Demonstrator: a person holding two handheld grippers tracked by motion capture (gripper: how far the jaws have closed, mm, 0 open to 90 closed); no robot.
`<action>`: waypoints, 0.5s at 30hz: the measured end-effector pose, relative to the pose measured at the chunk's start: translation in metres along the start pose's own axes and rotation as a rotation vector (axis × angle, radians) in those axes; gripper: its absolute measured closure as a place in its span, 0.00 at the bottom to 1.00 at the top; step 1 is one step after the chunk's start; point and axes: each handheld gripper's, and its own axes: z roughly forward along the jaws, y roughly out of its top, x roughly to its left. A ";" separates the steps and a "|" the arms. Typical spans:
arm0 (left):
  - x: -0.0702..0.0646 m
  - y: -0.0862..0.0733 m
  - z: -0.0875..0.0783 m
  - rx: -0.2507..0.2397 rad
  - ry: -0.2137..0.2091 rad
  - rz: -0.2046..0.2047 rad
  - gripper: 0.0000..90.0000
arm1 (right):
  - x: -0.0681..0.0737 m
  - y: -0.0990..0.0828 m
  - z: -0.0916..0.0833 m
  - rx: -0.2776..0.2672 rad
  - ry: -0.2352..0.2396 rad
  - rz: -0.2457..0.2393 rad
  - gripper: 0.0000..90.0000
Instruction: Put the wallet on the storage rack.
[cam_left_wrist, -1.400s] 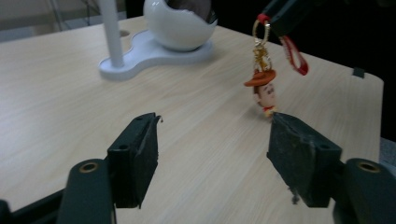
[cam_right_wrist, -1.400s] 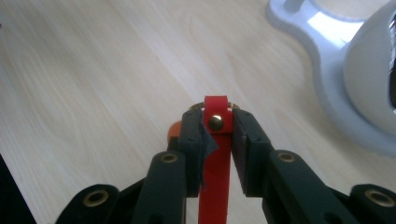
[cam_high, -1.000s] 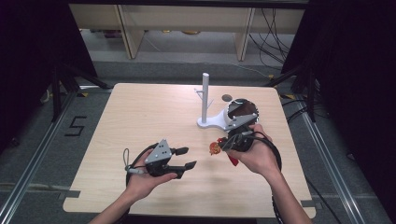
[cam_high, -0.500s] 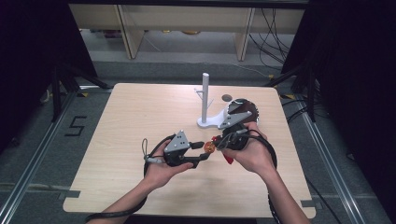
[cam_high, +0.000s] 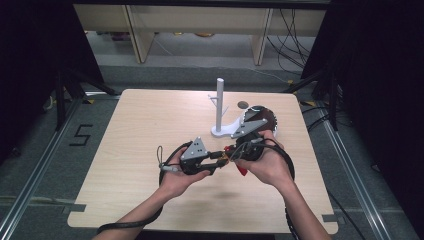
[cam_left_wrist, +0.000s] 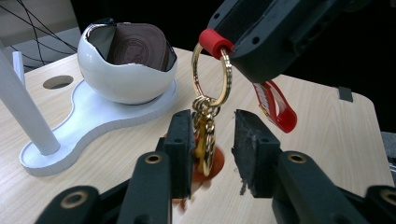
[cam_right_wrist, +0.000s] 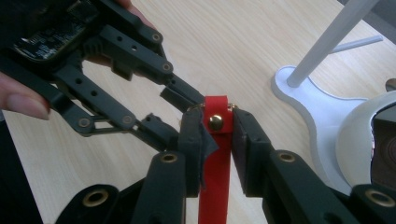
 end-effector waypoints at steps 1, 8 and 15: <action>0.000 0.000 0.000 -0.001 -0.004 0.000 0.79 | 0.000 0.001 0.000 -0.003 -0.003 -0.016 0.84; 0.000 0.001 -0.004 0.008 -0.006 -0.016 0.92 | 0.001 0.001 0.003 -0.018 0.021 -0.031 0.84; 0.004 0.006 -0.013 0.001 0.058 0.001 0.93 | -0.001 -0.003 0.002 -0.081 0.046 -0.015 0.82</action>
